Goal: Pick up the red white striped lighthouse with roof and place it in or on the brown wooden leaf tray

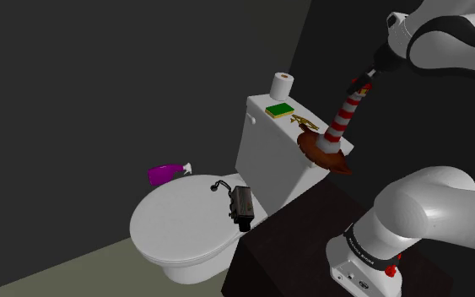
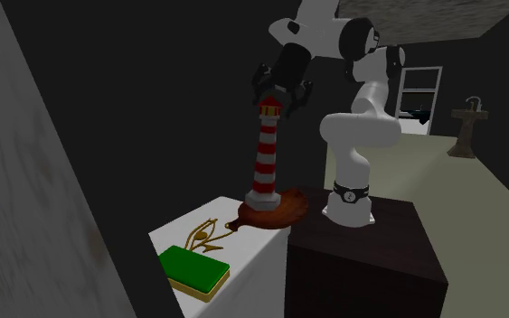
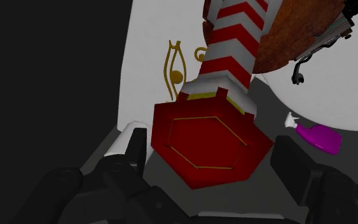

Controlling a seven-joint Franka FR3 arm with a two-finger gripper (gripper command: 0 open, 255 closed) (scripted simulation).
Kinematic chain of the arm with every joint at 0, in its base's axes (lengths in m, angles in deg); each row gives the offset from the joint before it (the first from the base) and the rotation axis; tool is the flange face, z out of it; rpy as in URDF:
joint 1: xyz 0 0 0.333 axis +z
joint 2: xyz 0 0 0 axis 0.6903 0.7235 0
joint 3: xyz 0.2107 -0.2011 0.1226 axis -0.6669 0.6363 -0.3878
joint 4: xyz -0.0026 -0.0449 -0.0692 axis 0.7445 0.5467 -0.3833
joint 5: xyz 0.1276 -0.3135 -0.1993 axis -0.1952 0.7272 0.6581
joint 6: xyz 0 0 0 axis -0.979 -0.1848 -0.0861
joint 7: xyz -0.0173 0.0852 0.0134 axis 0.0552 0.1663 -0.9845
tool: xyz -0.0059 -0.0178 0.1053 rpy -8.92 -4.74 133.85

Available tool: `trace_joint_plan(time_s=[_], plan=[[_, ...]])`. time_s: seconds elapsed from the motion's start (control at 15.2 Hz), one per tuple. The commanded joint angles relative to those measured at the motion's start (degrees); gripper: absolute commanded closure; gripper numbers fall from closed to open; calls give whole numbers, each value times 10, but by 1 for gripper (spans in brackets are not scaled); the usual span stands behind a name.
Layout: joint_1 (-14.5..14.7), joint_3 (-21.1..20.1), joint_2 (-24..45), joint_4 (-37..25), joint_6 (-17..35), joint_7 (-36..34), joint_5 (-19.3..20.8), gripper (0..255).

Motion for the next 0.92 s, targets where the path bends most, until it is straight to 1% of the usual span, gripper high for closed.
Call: trace_joint_plan(time_s=[0.0, 0.2, 0.46, 0.86], plan=[[0, 0, 0, 0, 0, 0, 0, 0], [0, 0, 0, 0, 0, 0, 0, 0], [6, -27, -35, -48, -84, 7, -24, 0], [6, -27, -35, -48, -84, 7, -24, 0]])
